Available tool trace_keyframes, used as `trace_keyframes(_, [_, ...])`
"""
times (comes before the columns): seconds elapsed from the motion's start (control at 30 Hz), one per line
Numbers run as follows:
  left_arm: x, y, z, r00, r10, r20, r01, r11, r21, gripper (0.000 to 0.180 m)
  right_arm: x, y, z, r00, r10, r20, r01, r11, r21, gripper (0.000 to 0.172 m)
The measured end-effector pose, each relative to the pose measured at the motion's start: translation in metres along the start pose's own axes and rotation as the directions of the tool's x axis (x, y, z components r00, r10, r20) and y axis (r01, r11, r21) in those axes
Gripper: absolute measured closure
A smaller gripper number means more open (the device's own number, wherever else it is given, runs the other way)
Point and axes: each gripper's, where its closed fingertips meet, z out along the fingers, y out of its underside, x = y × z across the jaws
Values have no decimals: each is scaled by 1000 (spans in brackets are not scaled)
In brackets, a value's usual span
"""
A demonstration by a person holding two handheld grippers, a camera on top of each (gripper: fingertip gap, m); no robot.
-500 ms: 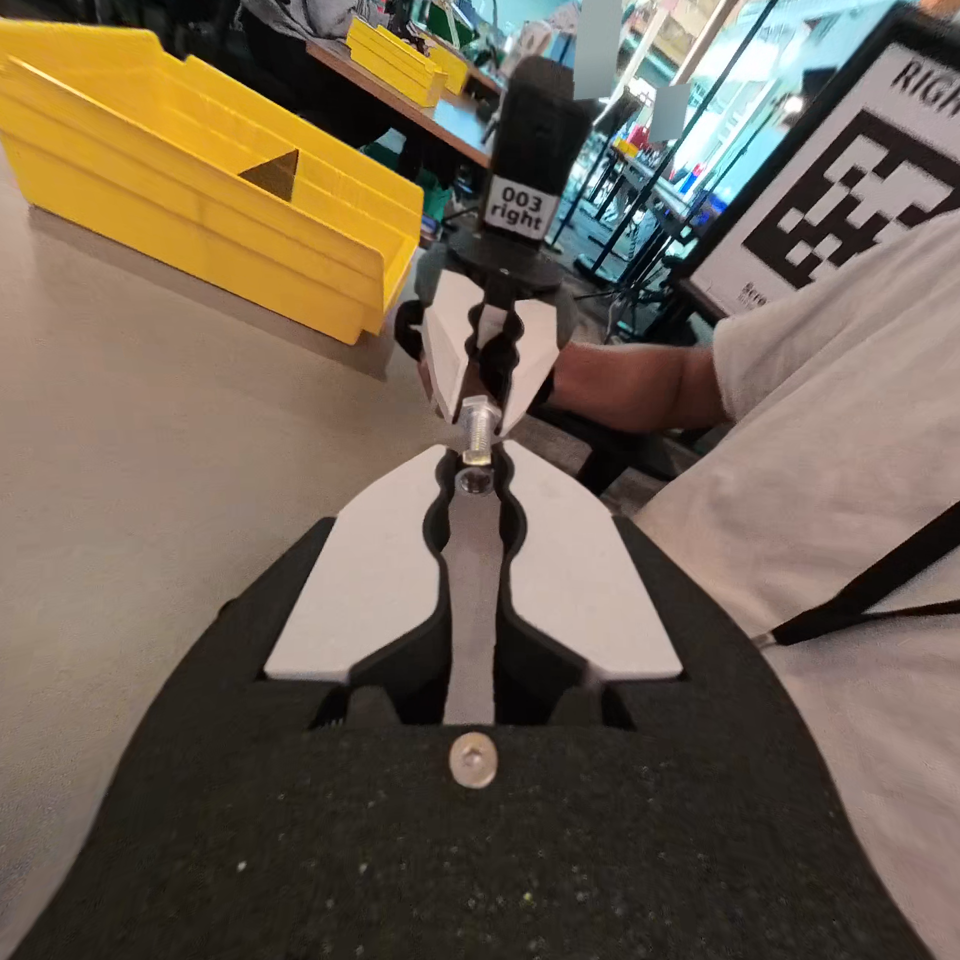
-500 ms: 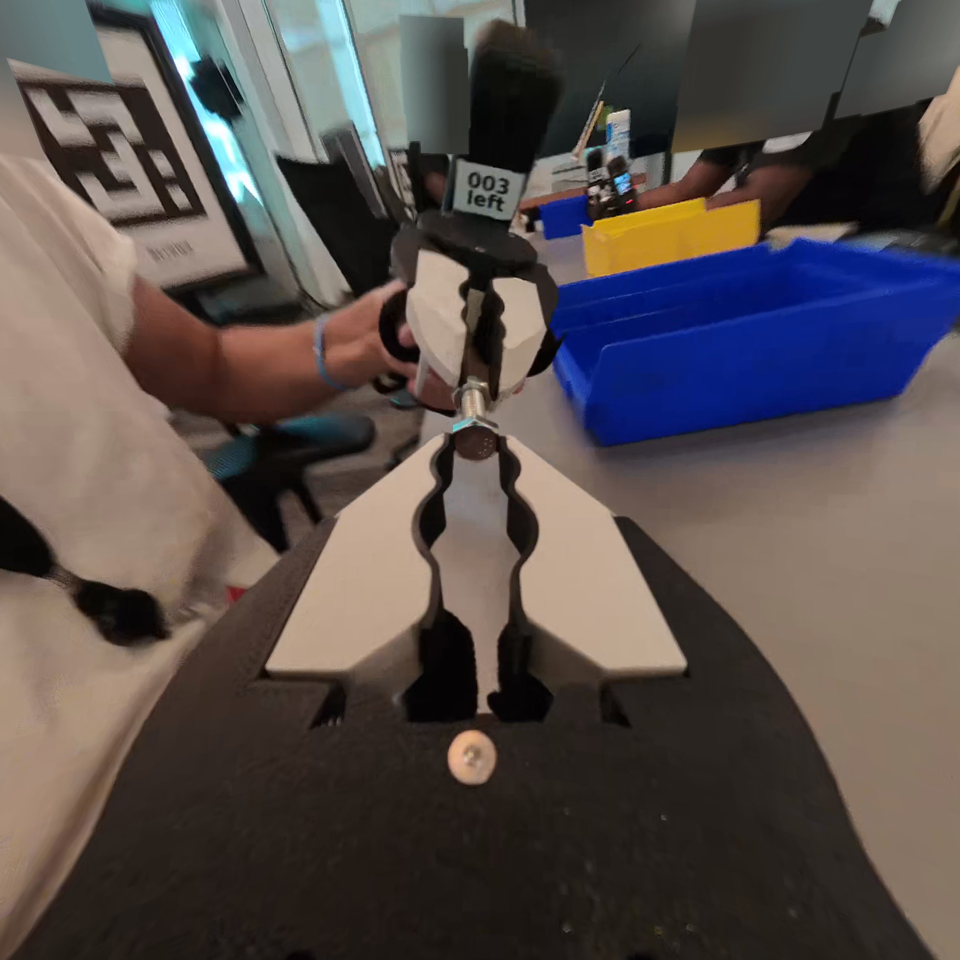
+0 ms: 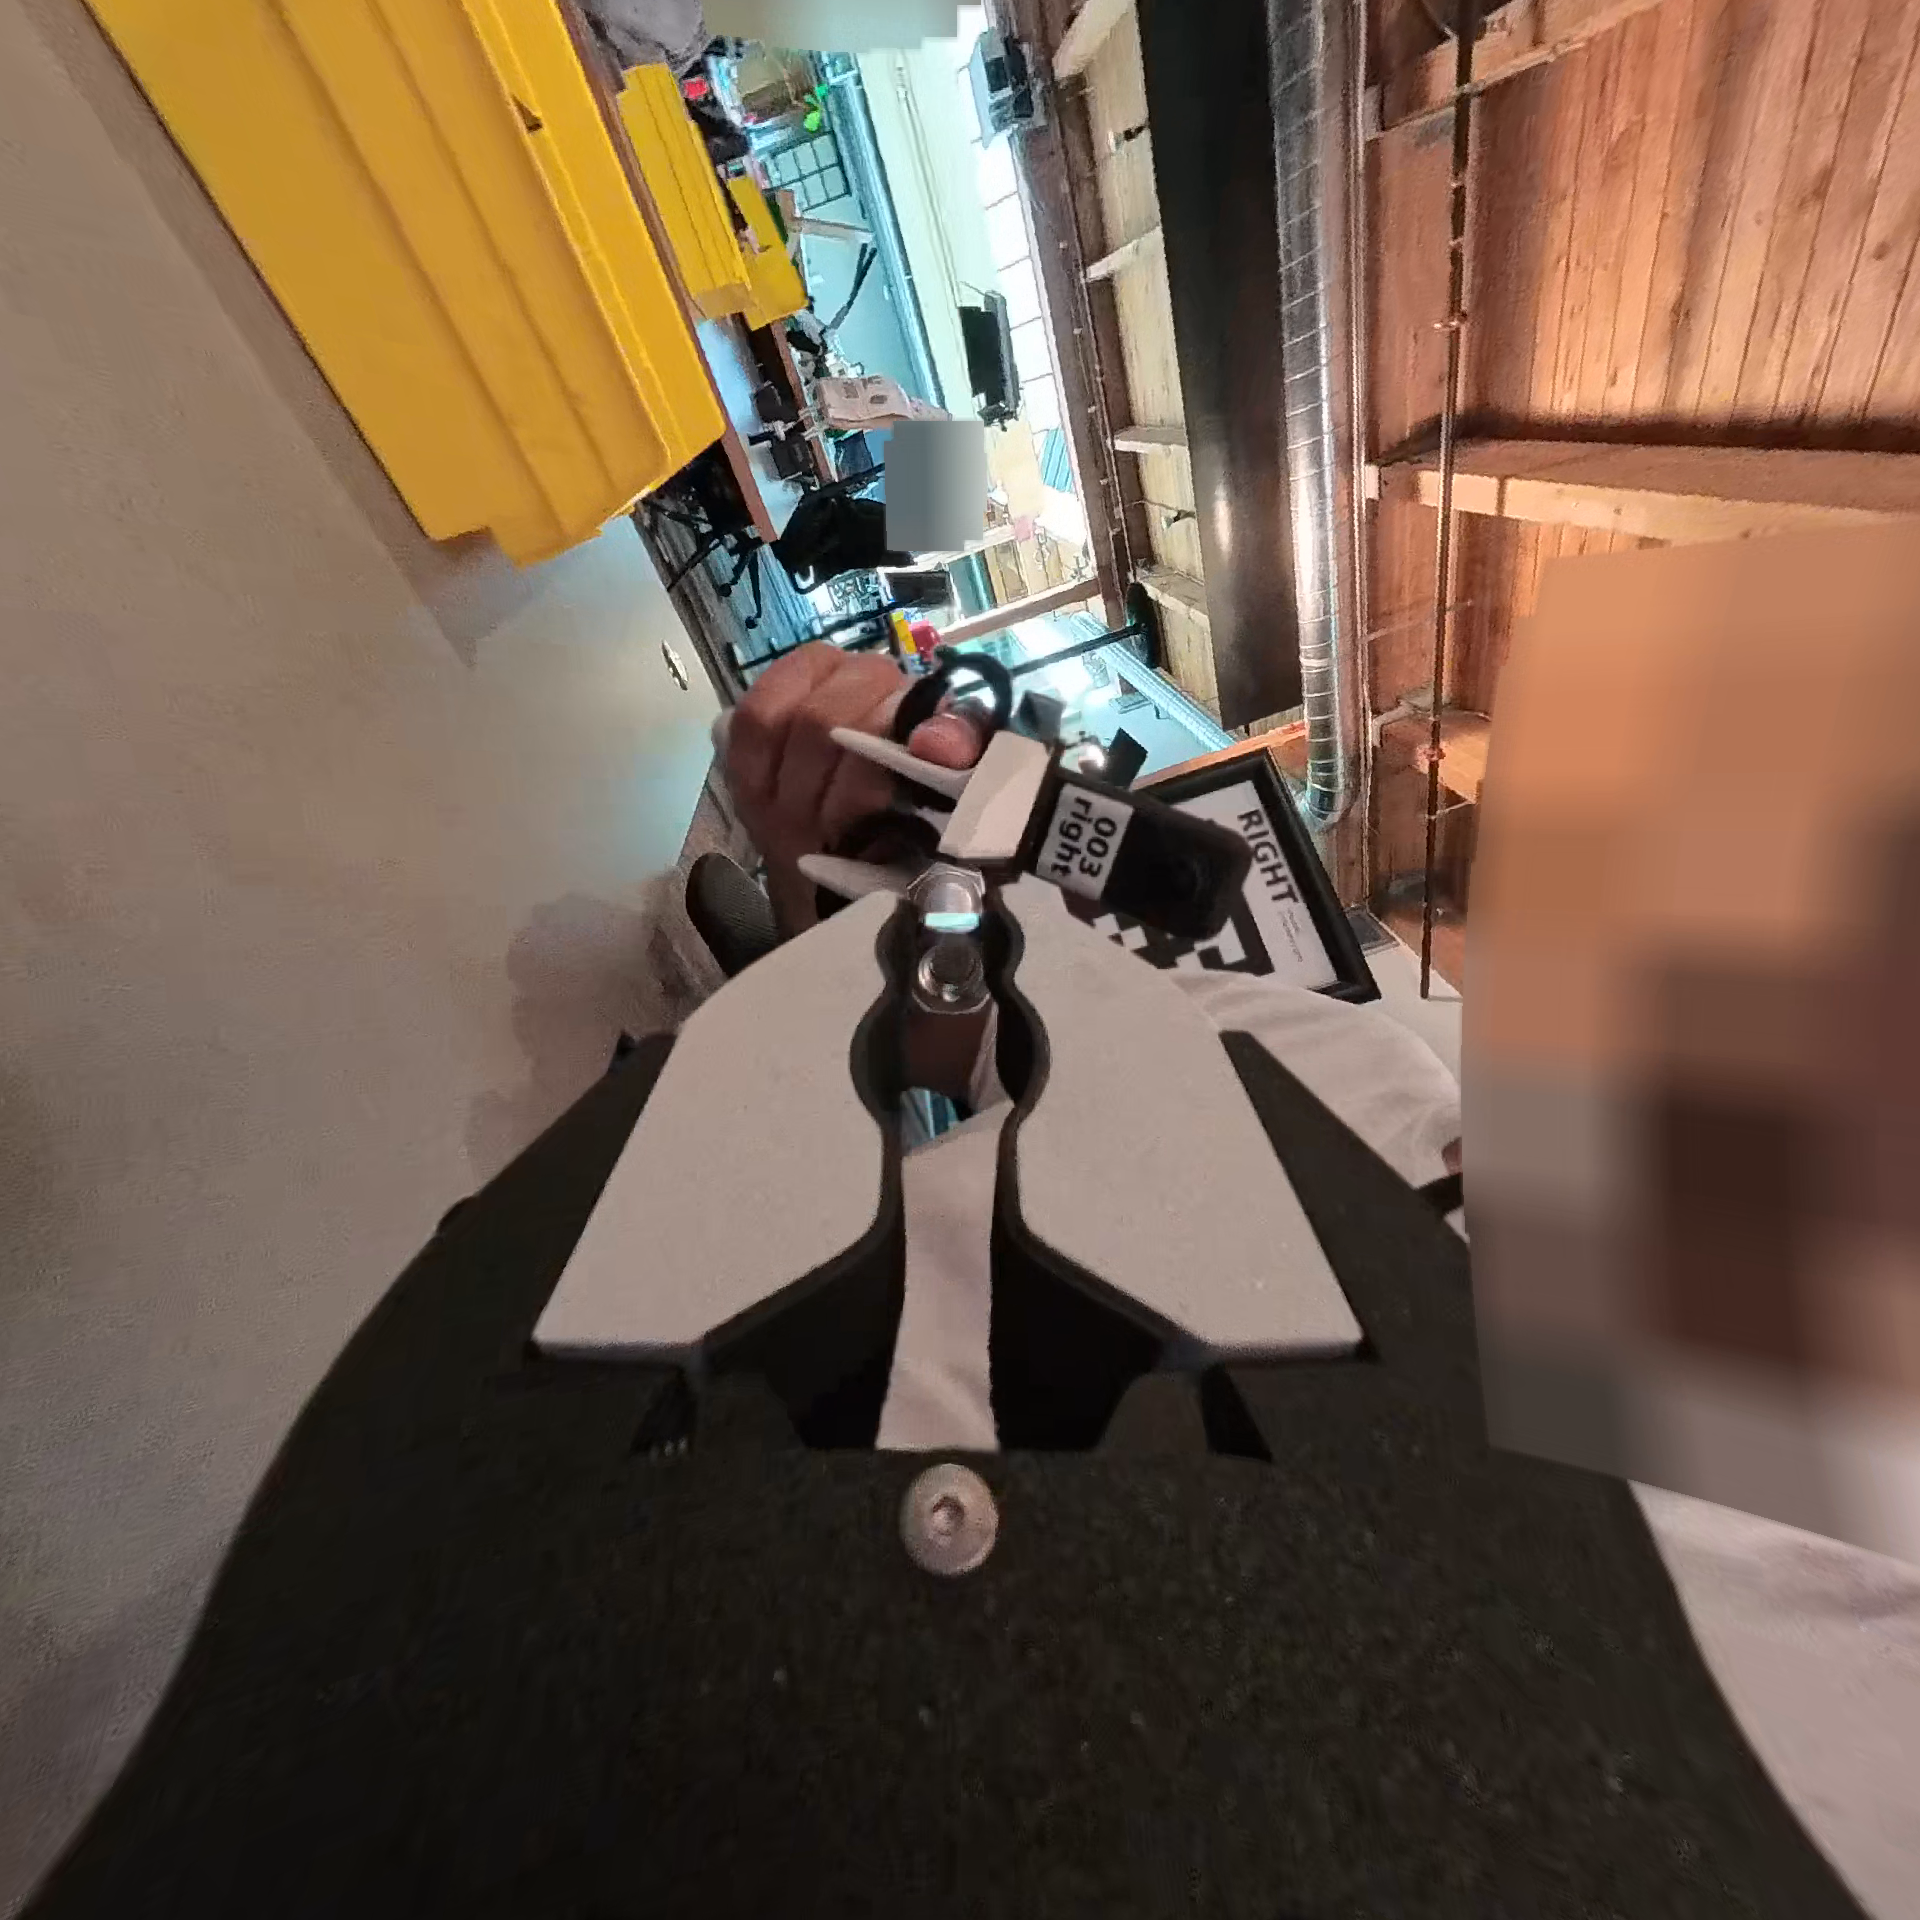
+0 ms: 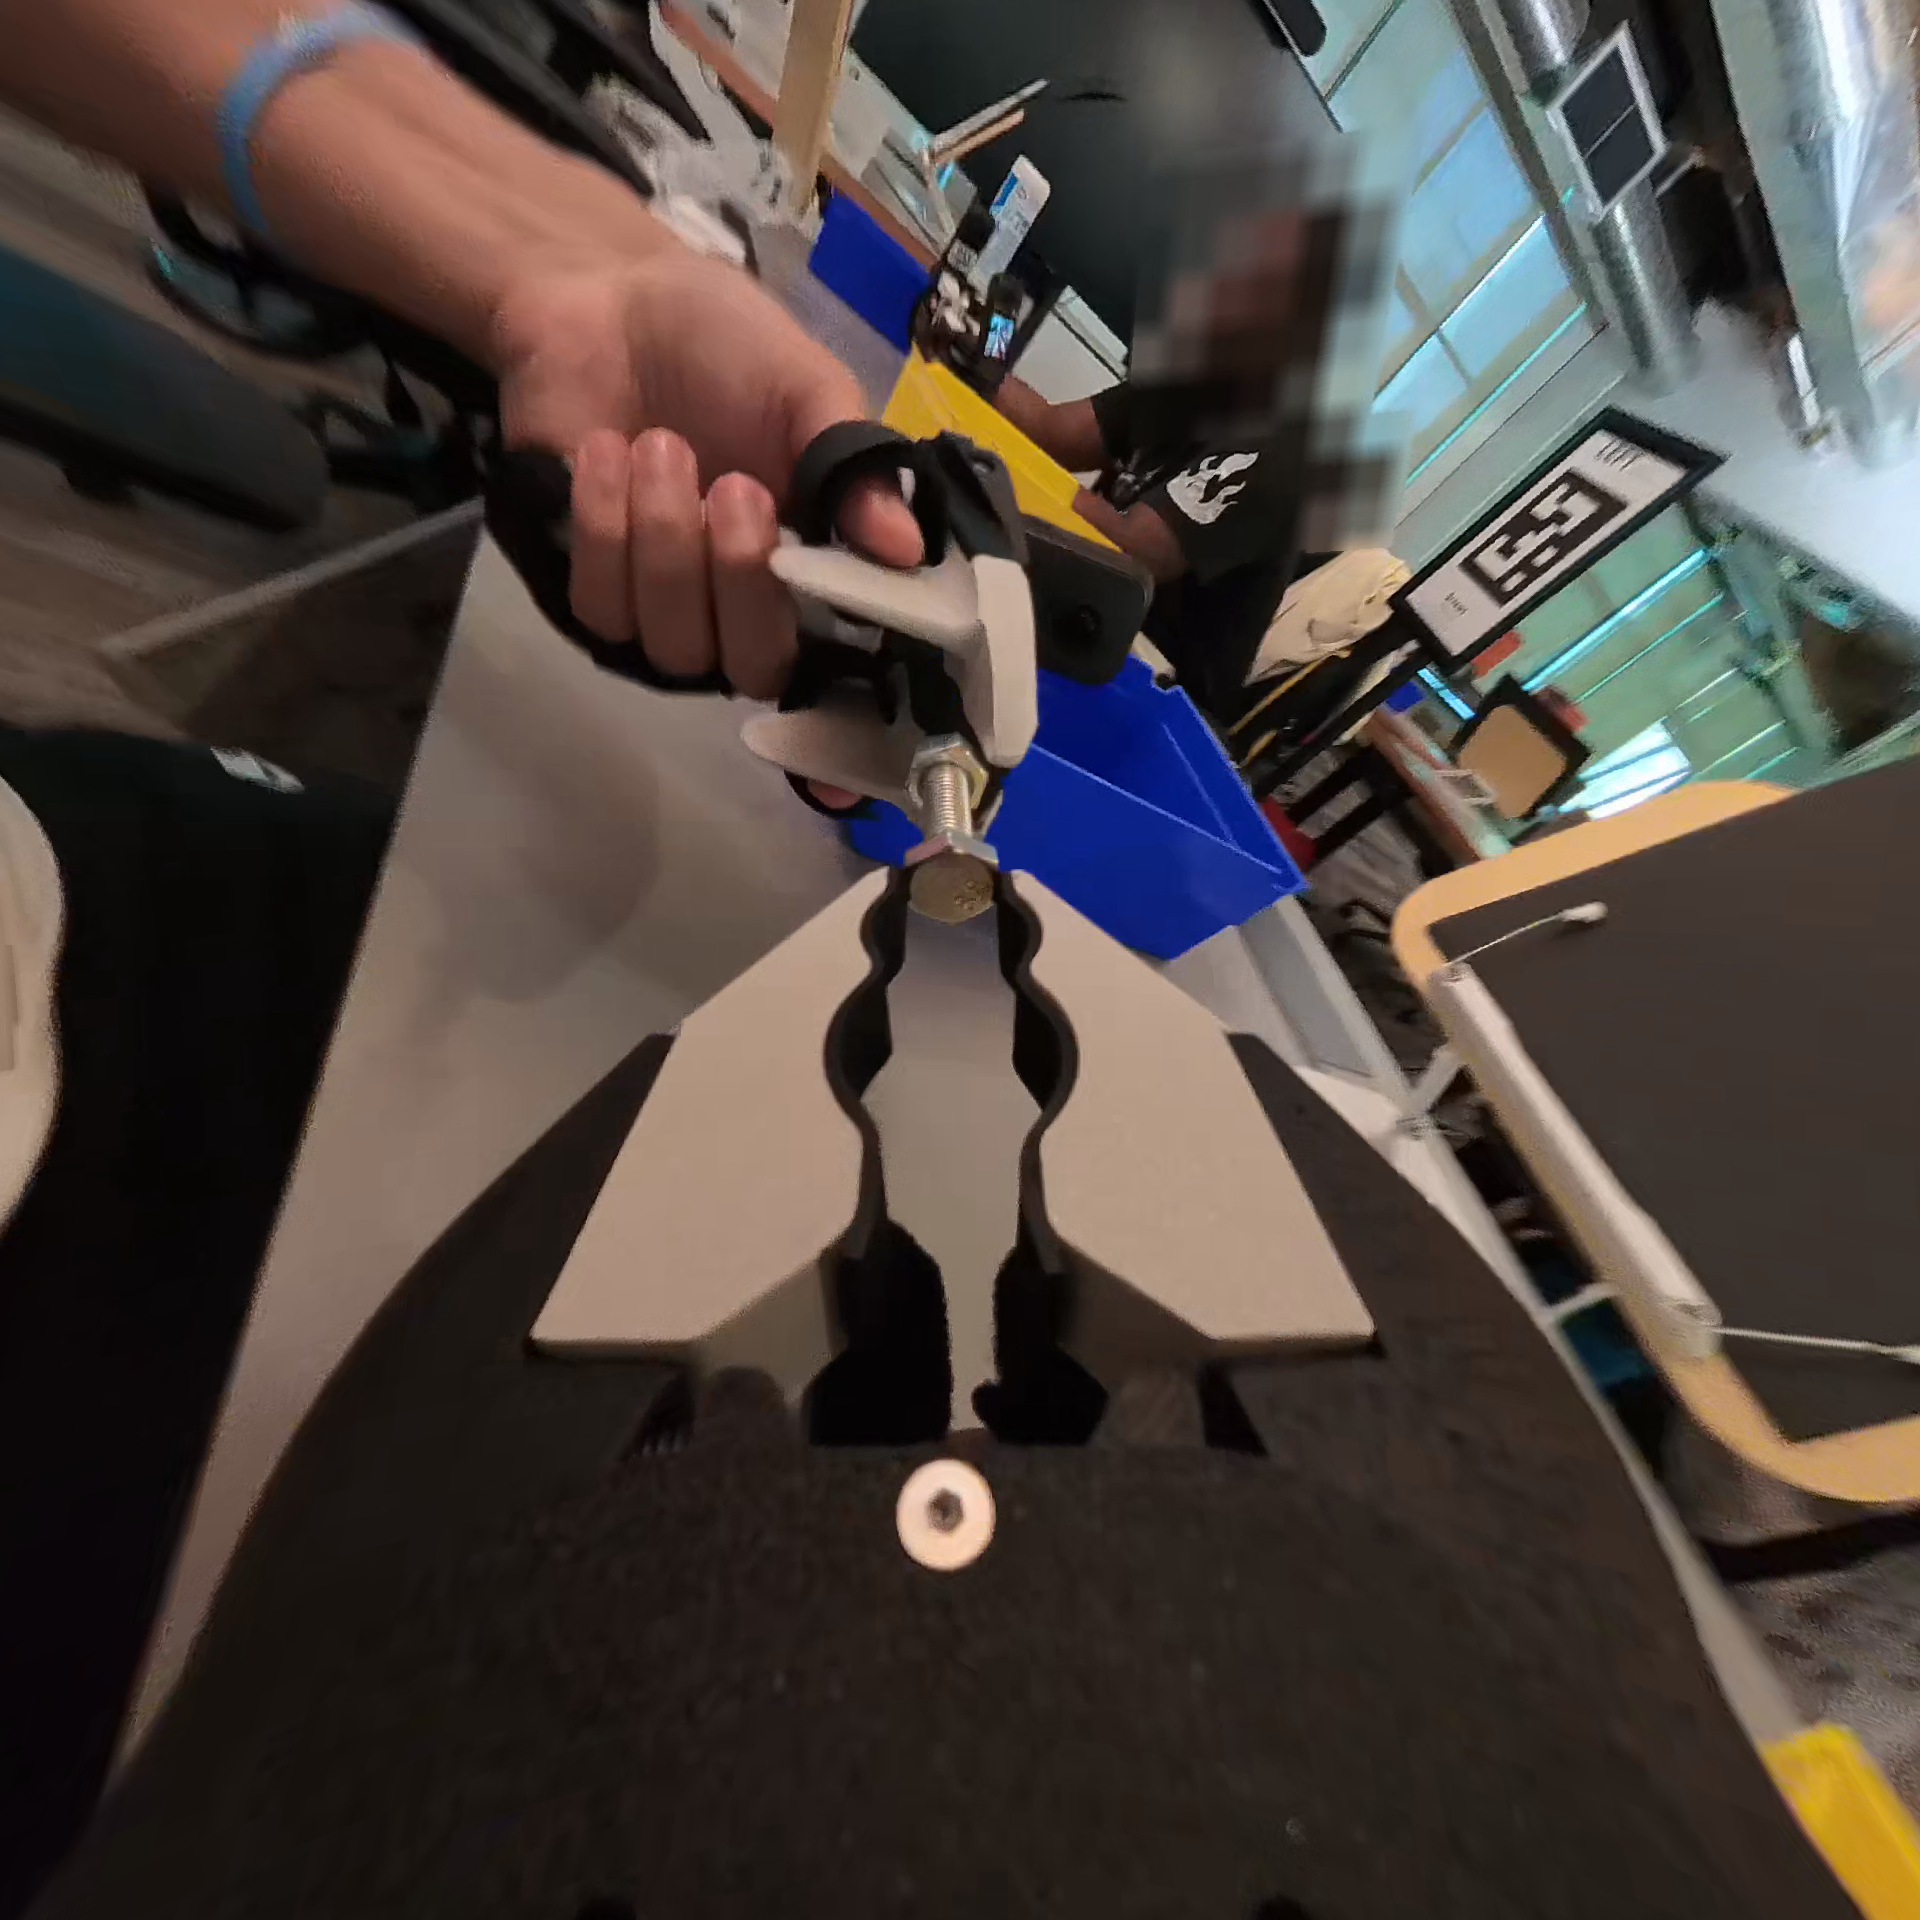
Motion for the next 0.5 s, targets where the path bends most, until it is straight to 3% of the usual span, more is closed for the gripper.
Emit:
trace_keyframes(0.03, [1, -1, 0, 999, 47, -13, -47, 999, 8, 168, 1, 0, 0, 998, 59, 12, -59, 998, 16, 155])
trace_keyframes(0.07, [3, -1, 0, 994, 108, -19, -108, 994, 11, 166, 1, 1, 1, 993, 116, 28, -117, 993, 25, 155])
trace_keyframes(0.13, [7, -7, -4, 968, 250, -6, -250, 968, 33, 146, 2, 4, 2, 970, 236, 64, -238, 971, 32, 155])
trace_keyframes(0.2, [7, -15, -9, 886, 457, 79, -461, 886, 43, 131, 4, 8, 3, 921, 374, 110, -380, 924, 41, 155])
trace_keyframes(0.27, [0, -9, -14, 692, 703, 167, -699, 710, -92, 127, 5, 10, 4, 847, 507, 162, -521, 852, 57, 155])
trace_keyframes(0.33, [-11, 1, -18, 413, 890, 194, -840, 454, -298, 132, 3, 11, 6, 741, 625, 247, -653, 755, 49, 155])
trace_keyframes(0.4, [-18, 8, -20, 155, 976, 154, -865, 209, -456, 134, 3, 11, 6, 643, 700, 310, -745, 666, 42, 155])
trace_keyframes(0.43, [-19, 10, -20, 57, 991, 123, -853, 112, -510, 137, 1, 11, 6, 589, 728, 350, -784, 621, 28, 155])
trace_keyframes(0.5, [-19, 15, -19, -65, 997, 43, -813, -28, -581, 142, -2, 11, 7, 500, 764, 408, -836, 548, 0, 155])
